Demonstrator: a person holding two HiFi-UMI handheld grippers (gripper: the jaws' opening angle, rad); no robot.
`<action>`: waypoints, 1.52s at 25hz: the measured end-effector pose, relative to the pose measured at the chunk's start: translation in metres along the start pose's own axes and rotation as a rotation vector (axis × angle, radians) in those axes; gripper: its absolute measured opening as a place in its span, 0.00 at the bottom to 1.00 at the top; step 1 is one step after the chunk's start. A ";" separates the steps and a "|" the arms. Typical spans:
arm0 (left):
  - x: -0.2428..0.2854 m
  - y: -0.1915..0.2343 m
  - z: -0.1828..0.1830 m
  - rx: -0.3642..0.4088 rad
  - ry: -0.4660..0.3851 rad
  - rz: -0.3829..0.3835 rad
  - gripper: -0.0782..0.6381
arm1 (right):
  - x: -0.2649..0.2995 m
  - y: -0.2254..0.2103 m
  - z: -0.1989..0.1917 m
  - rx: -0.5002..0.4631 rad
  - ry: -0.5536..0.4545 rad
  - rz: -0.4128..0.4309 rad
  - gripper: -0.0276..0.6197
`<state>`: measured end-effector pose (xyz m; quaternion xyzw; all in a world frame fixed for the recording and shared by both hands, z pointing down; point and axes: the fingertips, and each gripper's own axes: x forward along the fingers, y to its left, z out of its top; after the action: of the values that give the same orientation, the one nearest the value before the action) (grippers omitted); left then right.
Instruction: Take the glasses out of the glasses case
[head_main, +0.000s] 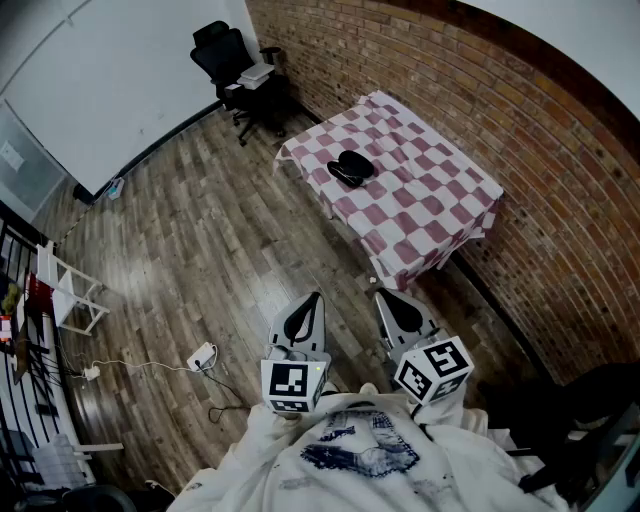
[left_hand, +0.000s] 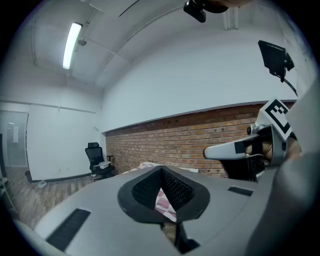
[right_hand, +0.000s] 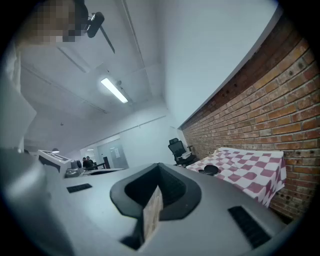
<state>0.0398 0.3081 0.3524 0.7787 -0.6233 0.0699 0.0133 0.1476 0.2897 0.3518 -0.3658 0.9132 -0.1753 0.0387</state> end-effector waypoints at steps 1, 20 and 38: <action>0.002 -0.004 0.001 0.003 0.000 -0.003 0.12 | -0.002 -0.004 0.002 0.002 -0.002 -0.001 0.06; 0.009 -0.031 -0.004 0.005 0.046 0.020 0.12 | -0.016 -0.024 -0.001 0.044 0.003 0.033 0.06; 0.022 -0.024 -0.019 -0.021 0.070 0.013 0.12 | -0.010 -0.039 -0.011 0.063 0.022 0.002 0.06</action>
<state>0.0662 0.2943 0.3752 0.7716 -0.6282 0.0906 0.0427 0.1786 0.2736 0.3750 -0.3615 0.9080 -0.2079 0.0405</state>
